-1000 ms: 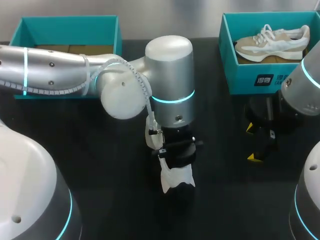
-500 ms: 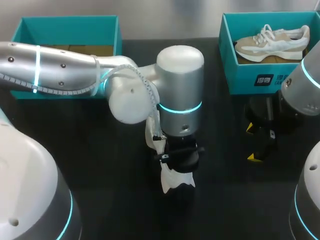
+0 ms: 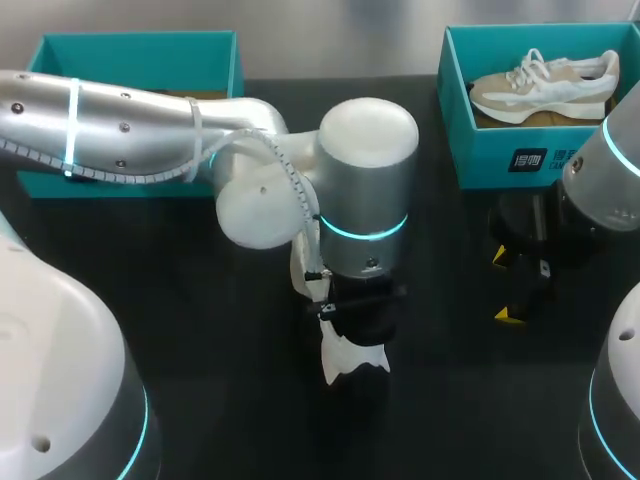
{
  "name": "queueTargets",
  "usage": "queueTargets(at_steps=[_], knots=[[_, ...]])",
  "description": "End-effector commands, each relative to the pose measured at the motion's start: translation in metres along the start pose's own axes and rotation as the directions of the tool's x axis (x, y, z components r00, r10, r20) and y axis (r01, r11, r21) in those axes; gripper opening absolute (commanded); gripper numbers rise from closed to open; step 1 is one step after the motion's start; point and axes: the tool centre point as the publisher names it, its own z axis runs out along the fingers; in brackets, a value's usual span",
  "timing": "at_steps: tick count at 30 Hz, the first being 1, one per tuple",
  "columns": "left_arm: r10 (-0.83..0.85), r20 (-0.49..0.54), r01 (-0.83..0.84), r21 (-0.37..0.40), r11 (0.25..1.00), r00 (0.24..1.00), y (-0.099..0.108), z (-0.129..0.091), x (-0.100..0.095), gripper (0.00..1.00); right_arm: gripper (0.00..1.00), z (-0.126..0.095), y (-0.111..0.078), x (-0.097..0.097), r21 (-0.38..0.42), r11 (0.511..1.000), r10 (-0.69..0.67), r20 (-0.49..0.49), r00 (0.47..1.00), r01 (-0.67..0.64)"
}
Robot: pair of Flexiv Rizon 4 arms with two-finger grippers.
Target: Take the shoe out of the shoebox, open the shoe tongue, remove and reinsert the insole, then place the shoe into the shoebox
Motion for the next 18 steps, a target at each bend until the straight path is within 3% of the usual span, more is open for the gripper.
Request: queueTargets(at_steps=[1,7,18], knots=[[0.025,0.08,-0.031,0.077,0.997,0.996,0.005,-0.026,0.012,0.0,1.0,0.001,0.0,0.001,0.002,1.0,0.001,0.003,1.0,-0.001],[0.043,0.101,-0.048,0.051,0.998,0.994,0.004,-0.045,0.006,0.0,1.0,0.001,0.0,0.001,0.002,1.0,0.001,0.003,1.0,-0.001],[0.015,0.029,-0.014,-0.033,0.999,0.999,0.012,-0.02,0.0,0.0,1.0,0.001,0.0,0.001,0.002,1.0,0.001,0.003,1.0,-0.001]])
